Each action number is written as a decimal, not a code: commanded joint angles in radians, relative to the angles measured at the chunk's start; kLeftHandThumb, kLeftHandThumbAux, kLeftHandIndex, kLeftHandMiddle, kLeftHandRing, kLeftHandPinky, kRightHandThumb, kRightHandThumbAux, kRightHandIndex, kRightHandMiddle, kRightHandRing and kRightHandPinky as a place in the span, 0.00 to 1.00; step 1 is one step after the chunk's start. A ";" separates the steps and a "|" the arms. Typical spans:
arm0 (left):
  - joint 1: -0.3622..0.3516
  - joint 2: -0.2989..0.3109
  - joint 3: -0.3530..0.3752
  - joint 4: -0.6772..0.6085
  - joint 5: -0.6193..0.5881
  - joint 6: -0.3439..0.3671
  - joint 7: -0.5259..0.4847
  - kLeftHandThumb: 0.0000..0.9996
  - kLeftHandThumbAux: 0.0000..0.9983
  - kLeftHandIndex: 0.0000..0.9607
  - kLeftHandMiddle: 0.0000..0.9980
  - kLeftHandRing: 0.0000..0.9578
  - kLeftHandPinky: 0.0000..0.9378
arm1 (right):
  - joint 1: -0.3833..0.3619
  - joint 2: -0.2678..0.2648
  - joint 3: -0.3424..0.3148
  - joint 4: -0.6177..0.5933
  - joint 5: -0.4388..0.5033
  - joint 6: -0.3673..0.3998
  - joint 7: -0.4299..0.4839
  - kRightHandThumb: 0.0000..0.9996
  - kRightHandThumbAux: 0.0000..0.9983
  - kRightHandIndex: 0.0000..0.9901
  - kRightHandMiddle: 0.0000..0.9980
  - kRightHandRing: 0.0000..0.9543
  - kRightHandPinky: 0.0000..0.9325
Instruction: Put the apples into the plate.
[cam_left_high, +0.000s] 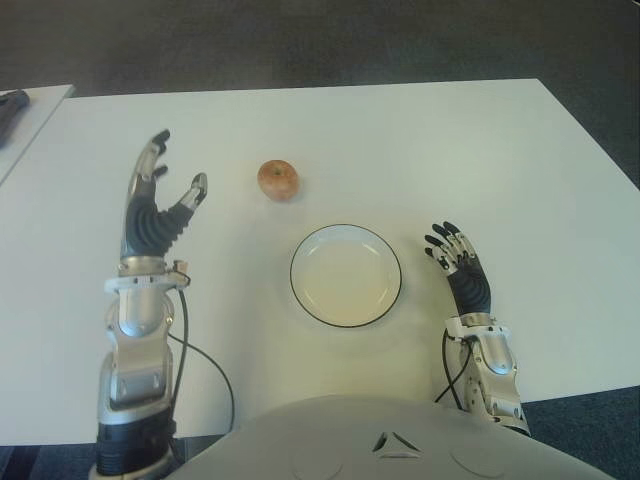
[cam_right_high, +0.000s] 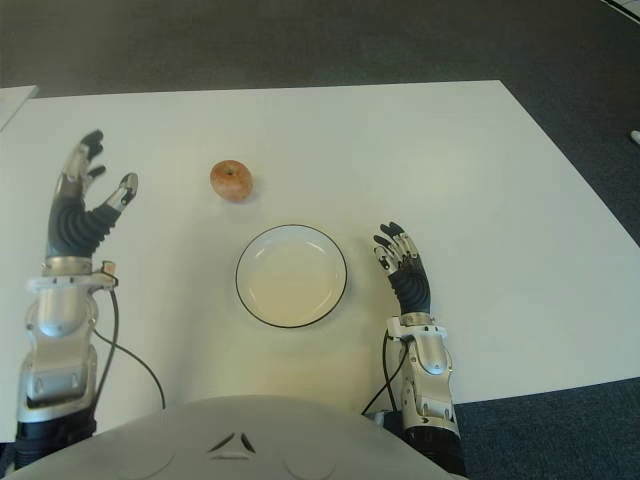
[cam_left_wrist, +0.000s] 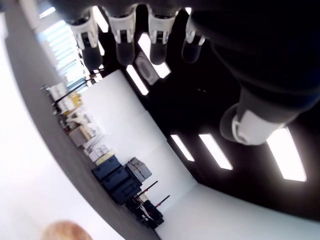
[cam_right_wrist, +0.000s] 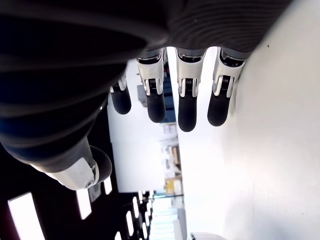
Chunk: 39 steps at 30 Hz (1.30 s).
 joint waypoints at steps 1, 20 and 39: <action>-0.037 0.069 -0.060 0.016 0.227 0.058 -0.015 0.24 0.47 0.04 0.05 0.06 0.11 | -0.009 0.011 -0.004 0.029 0.004 0.000 -0.003 0.35 0.61 0.11 0.16 0.19 0.24; -0.296 0.193 -0.211 0.356 0.430 -0.010 0.037 0.39 0.32 0.08 0.08 0.09 0.15 | -0.034 -0.001 -0.019 0.102 0.035 -0.086 0.049 0.35 0.60 0.12 0.16 0.19 0.22; -0.597 0.255 -0.387 0.748 0.451 -0.101 0.037 0.34 0.26 0.09 0.07 0.07 0.13 | -0.056 -0.010 -0.031 0.135 0.029 -0.078 0.061 0.34 0.59 0.13 0.16 0.19 0.23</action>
